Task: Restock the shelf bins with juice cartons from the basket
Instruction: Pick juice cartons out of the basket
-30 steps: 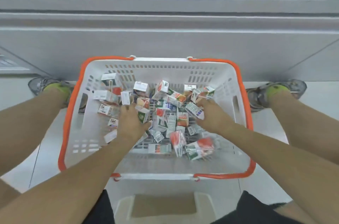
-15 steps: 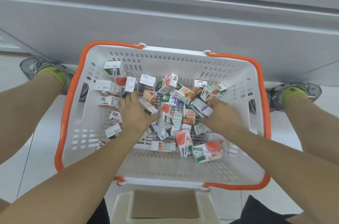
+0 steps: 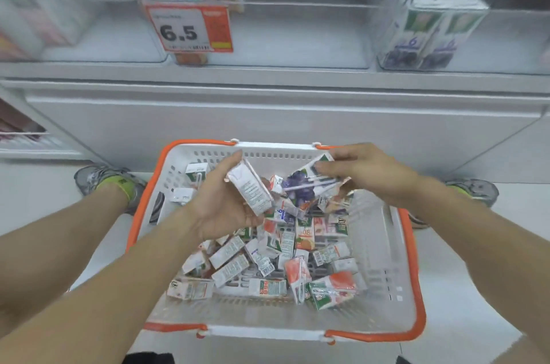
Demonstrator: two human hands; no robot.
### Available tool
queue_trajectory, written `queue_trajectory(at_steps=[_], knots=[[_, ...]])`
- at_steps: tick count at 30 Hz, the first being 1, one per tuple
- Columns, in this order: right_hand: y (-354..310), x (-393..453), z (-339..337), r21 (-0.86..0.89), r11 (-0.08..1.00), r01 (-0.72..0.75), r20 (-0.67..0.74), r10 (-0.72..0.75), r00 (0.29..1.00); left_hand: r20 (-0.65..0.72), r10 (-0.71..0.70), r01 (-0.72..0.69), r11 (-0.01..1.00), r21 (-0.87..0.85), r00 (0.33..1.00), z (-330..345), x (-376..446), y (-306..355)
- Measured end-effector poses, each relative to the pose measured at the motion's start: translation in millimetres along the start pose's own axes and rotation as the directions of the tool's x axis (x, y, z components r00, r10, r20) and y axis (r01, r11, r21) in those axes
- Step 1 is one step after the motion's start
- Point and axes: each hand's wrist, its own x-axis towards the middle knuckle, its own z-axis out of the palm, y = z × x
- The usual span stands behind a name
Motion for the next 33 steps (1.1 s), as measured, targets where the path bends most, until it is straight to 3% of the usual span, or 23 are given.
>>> queue_trajectory(at_steps=[4,7,13,16,20,23,26,28,30,33], knots=[[-36,-17,-9,0.231,0.97,0.081,-0.044,-0.073,0.996,0.079,0.045,-0.053,0.992,0.113,0.996,32,-37,59],[-51,-24,-1,0.457,0.884,0.1,-0.067,-0.078,0.995,0.189,0.08,-0.124,0.965,0.231,0.979,46,-63,86],[-77,-24,19,0.465,0.876,0.125,-0.098,-0.089,0.991,0.119,0.333,-0.339,0.749,0.569,0.935,60,-71,101],[-90,-19,26,0.509,0.848,0.146,-0.059,-0.134,0.989,0.172,0.414,-0.433,0.696,0.573,0.894,61,-70,100],[-105,-13,19,0.559,0.813,0.165,0.046,-0.23,0.972,0.171,0.526,-0.543,0.717,0.437,0.833,65,-68,112],[-116,-15,8,0.591,0.769,0.243,0.13,-0.388,0.912,0.13,0.573,-0.58,0.745,0.33,0.809,66,-70,125],[-125,-16,6,0.331,0.826,0.456,-0.042,-0.47,0.882,0.114,0.565,-0.567,0.755,0.329,0.817,71,-73,129],[-130,-16,7,0.182,0.808,0.561,-0.189,-0.531,0.826,0.129,0.542,-0.552,0.77,0.32,0.83,79,-72,129],[-133,-20,1,0.09,0.753,0.652,-0.339,-0.593,0.731,0.154,0.514,-0.536,0.804,0.258,0.844,89,-70,129],[-136,-36,-30,-0.086,0.664,0.743,-0.563,-0.648,0.514,0.216,0.483,-0.516,0.845,0.139,0.849,107,-64,126]])
